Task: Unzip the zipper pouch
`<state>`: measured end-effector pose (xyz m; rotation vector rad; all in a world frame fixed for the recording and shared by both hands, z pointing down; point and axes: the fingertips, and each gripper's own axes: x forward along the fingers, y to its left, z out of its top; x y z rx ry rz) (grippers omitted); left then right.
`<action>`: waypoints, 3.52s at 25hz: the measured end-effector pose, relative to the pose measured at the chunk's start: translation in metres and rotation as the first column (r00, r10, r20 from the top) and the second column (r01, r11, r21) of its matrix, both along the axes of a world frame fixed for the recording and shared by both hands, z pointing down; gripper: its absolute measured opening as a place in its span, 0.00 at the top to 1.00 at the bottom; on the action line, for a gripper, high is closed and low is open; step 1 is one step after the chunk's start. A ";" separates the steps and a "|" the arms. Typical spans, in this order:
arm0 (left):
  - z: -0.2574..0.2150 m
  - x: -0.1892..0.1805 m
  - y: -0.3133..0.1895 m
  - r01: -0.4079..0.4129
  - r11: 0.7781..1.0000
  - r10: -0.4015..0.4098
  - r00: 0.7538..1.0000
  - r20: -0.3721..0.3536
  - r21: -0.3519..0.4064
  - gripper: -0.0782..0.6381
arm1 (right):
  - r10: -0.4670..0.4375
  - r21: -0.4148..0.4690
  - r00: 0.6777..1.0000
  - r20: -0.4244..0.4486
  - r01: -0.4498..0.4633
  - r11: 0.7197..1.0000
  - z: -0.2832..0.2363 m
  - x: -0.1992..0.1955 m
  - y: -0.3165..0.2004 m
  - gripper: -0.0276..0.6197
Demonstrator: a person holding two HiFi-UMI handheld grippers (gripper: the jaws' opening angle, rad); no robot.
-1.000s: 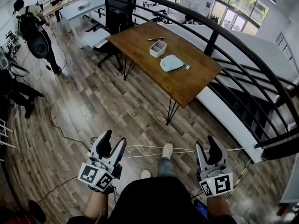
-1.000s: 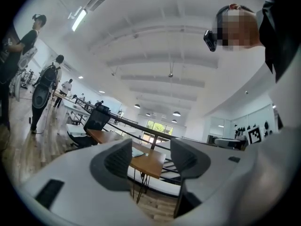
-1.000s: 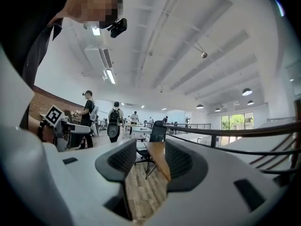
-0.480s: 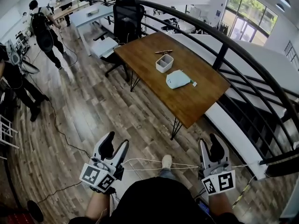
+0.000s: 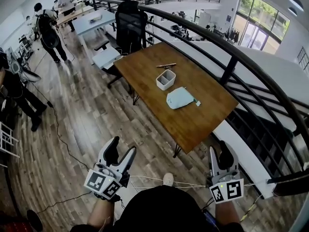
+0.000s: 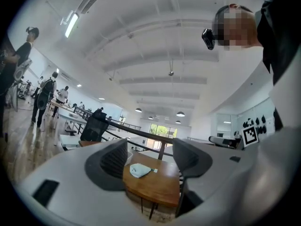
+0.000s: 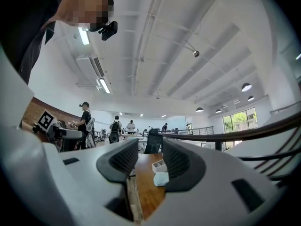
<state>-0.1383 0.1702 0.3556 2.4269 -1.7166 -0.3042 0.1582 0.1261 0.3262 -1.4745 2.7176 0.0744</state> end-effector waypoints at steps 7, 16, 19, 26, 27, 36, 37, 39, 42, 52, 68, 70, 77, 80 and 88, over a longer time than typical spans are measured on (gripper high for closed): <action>0.003 0.018 -0.051 0.044 0.999 -0.044 0.999 0.015 -0.019 0.48 | -0.043 -0.056 0.999 0.004 0.043 0.997 0.020 0.015 -0.064 0.70; 0.012 0.053 -0.085 0.028 0.998 -0.026 0.999 0.035 -0.055 0.48 | -0.074 -0.105 0.997 0.026 0.076 0.992 0.032 0.031 -0.109 0.62; 0.020 0.050 -0.097 0.033 0.997 -0.030 0.999 0.042 -0.071 0.48 | -0.078 -0.113 0.997 0.030 0.080 0.990 0.041 0.028 -0.124 0.62; 0.034 0.041 -0.145 -0.001 0.995 0.004 1.000 0.028 -0.100 0.48 | -0.054 -0.148 0.998 0.022 0.056 0.987 0.058 0.022 -0.164 0.62; 0.033 0.040 -0.152 -0.008 0.995 0.011 1.000 0.027 -0.098 0.48 | -0.049 -0.146 0.999 0.018 0.051 0.988 0.057 0.021 -0.169 0.62; 0.024 0.046 -0.199 -0.075 0.994 0.077 0.997 0.024 -0.076 0.48 | -0.031 -0.109 0.999 -0.012 0.030 0.994 0.047 0.015 -0.200 0.63; 0.026 0.047 -0.202 -0.079 0.994 0.081 0.996 0.022 -0.081 0.48 | -0.030 -0.118 0.999 -0.011 0.029 0.993 0.049 0.015 -0.203 0.63; 0.030 0.055 -0.203 -0.091 0.991 0.093 0.995 0.021 -0.095 0.48 | -0.030 -0.141 0.999 -0.016 0.027 0.990 0.058 0.019 -0.208 0.64; 0.037 0.067 -0.203 -0.110 0.987 0.114 0.993 0.028 -0.118 0.48 | -0.042 -0.174 0.997 -0.067 0.030 0.984 0.081 0.024 -0.216 0.64; 0.067 0.008 -0.273 -0.133 0.972 0.139 0.990 0.018 -0.194 0.48 | -0.094 -0.328 0.971 -0.220 0.017 0.945 0.171 -0.047 -0.323 0.67; 0.104 -0.058 -0.290 -0.044 0.951 0.051 0.999 0.016 -0.306 0.48 | -0.180 -0.615 0.899 -0.398 -0.116 0.780 0.317 -0.066 -0.422 0.64; 0.107 -0.065 -0.296 -0.043 0.949 0.049 0.999 0.010 -0.313 0.48 | -0.198 -0.638 0.890 -0.410 -0.125 0.760 0.328 -0.070 -0.429 0.61; 0.110 -0.073 -0.304 -0.056 0.944 0.060 0.998 0.000 -0.326 0.48 | -0.230 -0.690 0.870 -0.437 -0.160 0.706 0.349 -0.072 -0.432 0.60; 0.112 -0.075 -0.302 -0.057 0.941 0.063 0.998 0.005 -0.334 0.48 | -0.243 -0.712 0.860 -0.448 -0.179 0.679 0.358 -0.068 -0.428 0.59; 0.121 -0.084 -0.302 -0.069 0.935 0.066 0.998 -0.019 -0.347 0.48 | -0.271 -0.761 0.864 -0.425 -0.178 0.624 0.365 -0.068 -0.418 0.64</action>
